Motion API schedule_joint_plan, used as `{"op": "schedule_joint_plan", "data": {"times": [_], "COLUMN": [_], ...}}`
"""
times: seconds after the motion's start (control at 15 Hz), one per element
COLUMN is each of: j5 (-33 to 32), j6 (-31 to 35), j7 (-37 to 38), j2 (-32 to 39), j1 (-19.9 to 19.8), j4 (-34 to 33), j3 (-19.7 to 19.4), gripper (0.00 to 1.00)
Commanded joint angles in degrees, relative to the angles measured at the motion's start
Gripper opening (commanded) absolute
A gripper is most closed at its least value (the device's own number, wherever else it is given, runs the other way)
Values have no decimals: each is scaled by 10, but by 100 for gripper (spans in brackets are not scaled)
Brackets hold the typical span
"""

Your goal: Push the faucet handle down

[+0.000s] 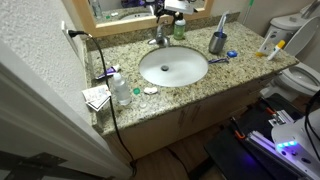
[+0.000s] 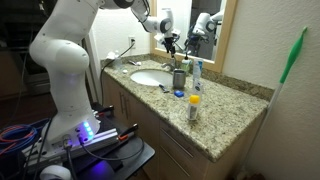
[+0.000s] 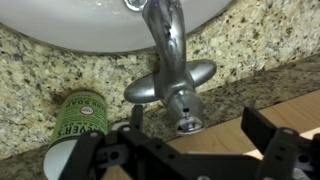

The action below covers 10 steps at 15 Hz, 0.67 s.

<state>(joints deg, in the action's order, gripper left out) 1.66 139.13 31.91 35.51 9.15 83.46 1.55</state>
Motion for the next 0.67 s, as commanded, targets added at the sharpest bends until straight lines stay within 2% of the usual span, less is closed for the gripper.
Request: {"op": "schedule_joint_plan", "data": {"times": [0.0,0.2,0.27,0.33,0.6], "j5": [10,6,5,5,9], "j6": [-2,12,27,36,66], "j7": [-5,7,16,20,27], "j2": [1,23,29,33,45], "j1": [9,14,17,18,19], "j4": [-1,-18,-23,-26,-35], "j3": [-12,-21,-26,-30,-36], "gripper": [100,100,75,74,46]}}
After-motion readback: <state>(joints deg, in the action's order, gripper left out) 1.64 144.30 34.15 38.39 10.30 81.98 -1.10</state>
